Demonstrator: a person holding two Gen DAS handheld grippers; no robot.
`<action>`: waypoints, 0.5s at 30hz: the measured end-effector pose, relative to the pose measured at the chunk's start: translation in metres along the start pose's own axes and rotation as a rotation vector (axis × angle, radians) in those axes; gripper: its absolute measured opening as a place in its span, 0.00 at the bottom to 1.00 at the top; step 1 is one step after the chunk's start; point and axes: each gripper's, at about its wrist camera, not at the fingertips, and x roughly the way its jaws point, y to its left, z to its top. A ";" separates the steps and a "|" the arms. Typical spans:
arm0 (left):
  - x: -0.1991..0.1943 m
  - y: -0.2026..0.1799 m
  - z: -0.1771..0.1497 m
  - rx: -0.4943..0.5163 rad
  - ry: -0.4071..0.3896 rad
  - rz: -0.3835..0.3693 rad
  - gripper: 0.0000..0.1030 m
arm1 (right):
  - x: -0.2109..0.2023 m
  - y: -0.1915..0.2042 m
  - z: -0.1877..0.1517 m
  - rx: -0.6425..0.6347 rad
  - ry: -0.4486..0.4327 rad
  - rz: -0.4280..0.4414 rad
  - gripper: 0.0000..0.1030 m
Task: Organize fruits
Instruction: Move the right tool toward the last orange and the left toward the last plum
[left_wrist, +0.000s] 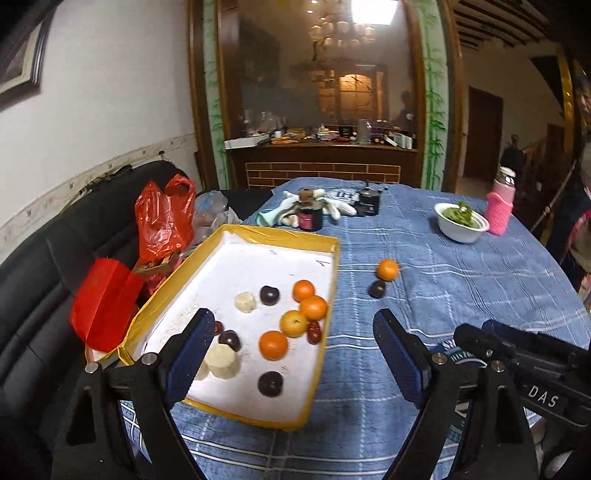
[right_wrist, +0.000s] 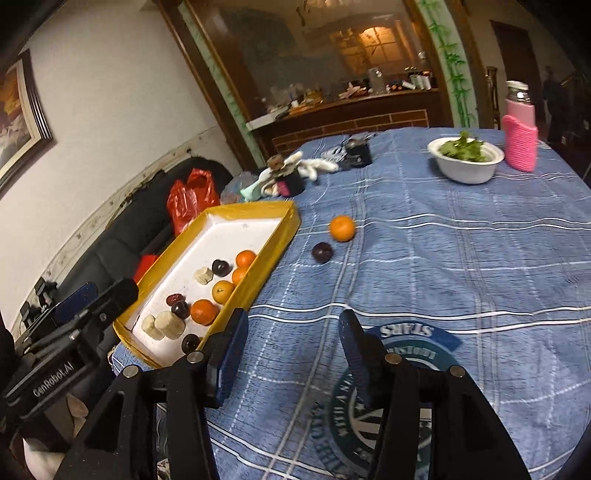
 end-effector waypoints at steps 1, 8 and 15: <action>-0.002 -0.003 0.000 0.006 0.002 0.000 0.84 | -0.004 -0.002 -0.001 0.004 -0.010 0.000 0.56; -0.013 -0.024 -0.003 0.047 0.014 -0.005 0.84 | -0.026 -0.020 -0.007 0.041 -0.048 0.010 0.57; -0.019 -0.035 -0.006 0.069 0.014 -0.027 0.84 | -0.040 -0.028 -0.012 0.059 -0.073 0.011 0.57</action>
